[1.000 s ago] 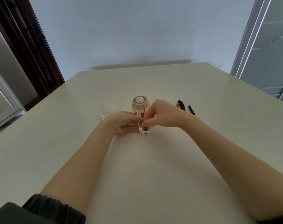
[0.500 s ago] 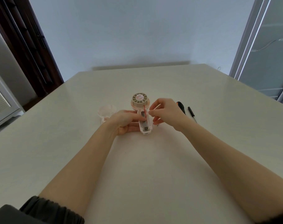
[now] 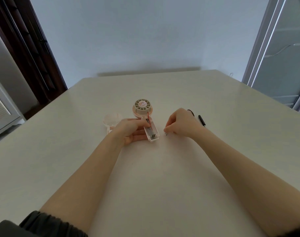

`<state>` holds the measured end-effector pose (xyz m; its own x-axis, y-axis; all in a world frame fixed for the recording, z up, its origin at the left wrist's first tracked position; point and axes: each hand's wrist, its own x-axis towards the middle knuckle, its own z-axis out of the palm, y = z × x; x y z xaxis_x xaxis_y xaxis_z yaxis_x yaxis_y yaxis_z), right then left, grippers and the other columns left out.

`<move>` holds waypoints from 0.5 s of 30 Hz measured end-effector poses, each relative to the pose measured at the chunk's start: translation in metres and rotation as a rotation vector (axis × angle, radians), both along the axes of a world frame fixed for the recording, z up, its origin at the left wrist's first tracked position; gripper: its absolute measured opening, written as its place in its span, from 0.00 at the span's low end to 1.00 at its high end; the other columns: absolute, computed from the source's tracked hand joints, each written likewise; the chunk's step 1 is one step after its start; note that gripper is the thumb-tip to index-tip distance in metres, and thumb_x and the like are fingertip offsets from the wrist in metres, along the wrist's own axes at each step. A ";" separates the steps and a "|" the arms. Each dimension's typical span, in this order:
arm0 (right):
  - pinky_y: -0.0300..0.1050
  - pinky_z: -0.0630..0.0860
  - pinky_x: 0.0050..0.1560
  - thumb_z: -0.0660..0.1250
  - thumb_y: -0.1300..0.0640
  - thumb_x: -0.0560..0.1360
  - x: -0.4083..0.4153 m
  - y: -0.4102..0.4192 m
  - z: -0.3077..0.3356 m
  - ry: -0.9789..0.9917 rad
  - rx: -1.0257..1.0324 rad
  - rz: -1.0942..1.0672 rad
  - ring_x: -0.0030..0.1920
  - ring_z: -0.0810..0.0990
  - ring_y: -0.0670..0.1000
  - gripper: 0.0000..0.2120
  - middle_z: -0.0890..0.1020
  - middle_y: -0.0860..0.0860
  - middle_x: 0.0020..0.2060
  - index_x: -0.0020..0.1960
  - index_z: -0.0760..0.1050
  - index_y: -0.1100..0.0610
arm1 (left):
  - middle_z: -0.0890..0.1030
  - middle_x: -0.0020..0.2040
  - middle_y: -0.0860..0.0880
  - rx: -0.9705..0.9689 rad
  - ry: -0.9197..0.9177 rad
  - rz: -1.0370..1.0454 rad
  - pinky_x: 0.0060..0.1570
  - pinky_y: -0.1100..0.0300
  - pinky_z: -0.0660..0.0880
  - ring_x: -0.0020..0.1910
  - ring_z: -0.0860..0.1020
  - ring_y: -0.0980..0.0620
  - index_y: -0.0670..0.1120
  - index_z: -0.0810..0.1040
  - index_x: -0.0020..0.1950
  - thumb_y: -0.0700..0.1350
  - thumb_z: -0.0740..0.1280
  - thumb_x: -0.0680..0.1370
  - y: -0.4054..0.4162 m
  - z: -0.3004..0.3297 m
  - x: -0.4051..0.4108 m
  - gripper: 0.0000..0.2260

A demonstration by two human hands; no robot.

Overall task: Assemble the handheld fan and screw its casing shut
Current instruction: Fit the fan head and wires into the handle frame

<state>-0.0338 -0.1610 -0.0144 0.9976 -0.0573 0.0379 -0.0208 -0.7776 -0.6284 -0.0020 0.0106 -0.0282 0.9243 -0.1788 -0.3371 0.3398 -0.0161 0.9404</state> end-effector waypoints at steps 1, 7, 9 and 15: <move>0.43 0.75 0.39 0.72 0.63 0.67 -0.001 0.000 0.001 0.004 -0.025 -0.001 0.33 0.76 0.51 0.01 0.78 0.50 0.27 0.38 0.83 0.59 | 0.80 0.41 0.42 0.002 -0.006 0.008 0.33 0.56 0.82 0.38 0.81 0.46 0.40 0.78 0.46 0.32 0.66 0.73 0.000 0.000 0.000 0.05; 0.42 0.78 0.39 0.69 0.67 0.68 -0.005 -0.004 0.007 0.050 -0.083 0.005 0.34 0.77 0.50 0.07 0.82 0.56 0.37 0.44 0.84 0.62 | 0.80 0.41 0.41 0.010 -0.013 0.027 0.30 0.58 0.81 0.37 0.80 0.47 0.39 0.78 0.46 0.32 0.66 0.73 -0.001 0.000 0.000 0.05; 0.40 0.77 0.37 0.70 0.66 0.68 -0.006 -0.003 0.007 0.053 -0.088 0.014 0.32 0.77 0.49 0.06 0.83 0.56 0.36 0.43 0.84 0.62 | 0.80 0.41 0.41 0.015 -0.012 0.032 0.31 0.58 0.81 0.38 0.81 0.47 0.39 0.78 0.46 0.32 0.66 0.73 -0.002 -0.001 0.001 0.05; 0.39 0.76 0.36 0.72 0.63 0.68 -0.006 -0.002 0.007 0.050 -0.093 0.038 0.33 0.77 0.50 0.03 0.83 0.56 0.35 0.41 0.84 0.60 | 0.81 0.41 0.42 -0.001 -0.024 0.033 0.32 0.58 0.81 0.38 0.81 0.47 0.40 0.78 0.45 0.32 0.67 0.73 -0.003 -0.001 0.000 0.05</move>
<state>-0.0401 -0.1626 -0.0077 0.9998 -0.0180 -0.0085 -0.0197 -0.8332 -0.5527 -0.0022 0.0078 -0.0291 0.9374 -0.1487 -0.3148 0.3178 -0.0044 0.9482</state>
